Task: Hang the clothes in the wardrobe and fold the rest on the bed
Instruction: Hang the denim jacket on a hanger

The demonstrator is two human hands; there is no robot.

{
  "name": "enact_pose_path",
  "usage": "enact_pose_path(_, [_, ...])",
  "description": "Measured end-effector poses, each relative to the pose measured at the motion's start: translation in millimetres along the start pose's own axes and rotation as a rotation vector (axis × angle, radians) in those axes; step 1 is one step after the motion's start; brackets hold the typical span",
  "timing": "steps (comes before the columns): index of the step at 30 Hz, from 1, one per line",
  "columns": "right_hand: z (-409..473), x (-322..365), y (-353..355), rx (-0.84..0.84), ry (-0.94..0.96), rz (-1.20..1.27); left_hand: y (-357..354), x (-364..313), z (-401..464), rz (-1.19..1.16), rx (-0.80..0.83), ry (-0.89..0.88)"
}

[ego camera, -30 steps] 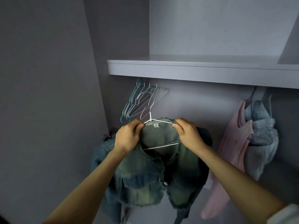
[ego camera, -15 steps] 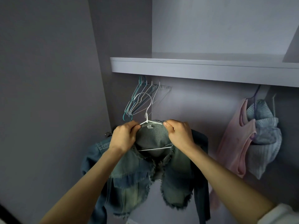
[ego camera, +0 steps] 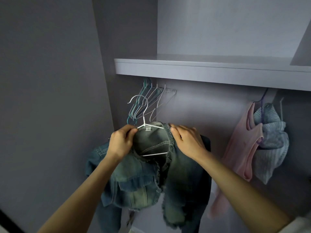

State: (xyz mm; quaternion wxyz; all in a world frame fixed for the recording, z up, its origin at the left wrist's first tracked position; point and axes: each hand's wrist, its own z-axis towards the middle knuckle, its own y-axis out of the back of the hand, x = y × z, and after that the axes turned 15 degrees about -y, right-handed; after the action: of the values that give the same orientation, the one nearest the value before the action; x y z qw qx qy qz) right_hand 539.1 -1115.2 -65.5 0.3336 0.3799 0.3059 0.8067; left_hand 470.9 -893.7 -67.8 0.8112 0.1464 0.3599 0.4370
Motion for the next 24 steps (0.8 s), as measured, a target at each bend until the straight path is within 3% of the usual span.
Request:
enact_pose_path(6, [3.6, -23.3, 8.8, 0.009, -0.047, -0.206, 11.9, 7.9, 4.4, -0.019, -0.067, 0.029])
enact_pose_path(13, [-12.3, -49.2, 14.1, -0.007, -0.100, 0.010, 16.8, 15.3, 4.0, -0.071, -0.051, 0.089])
enact_pose_path(19, [-21.7, -56.3, 15.3, 0.065, -0.061, -0.080, 11.4, 14.2, 4.2, -0.144, 0.064, 0.072])
enact_pose_path(24, [-29.7, -43.6, 12.4, 0.135, -0.030, 0.015, -4.0, 5.3, 7.3, -0.191, 0.132, 0.017])
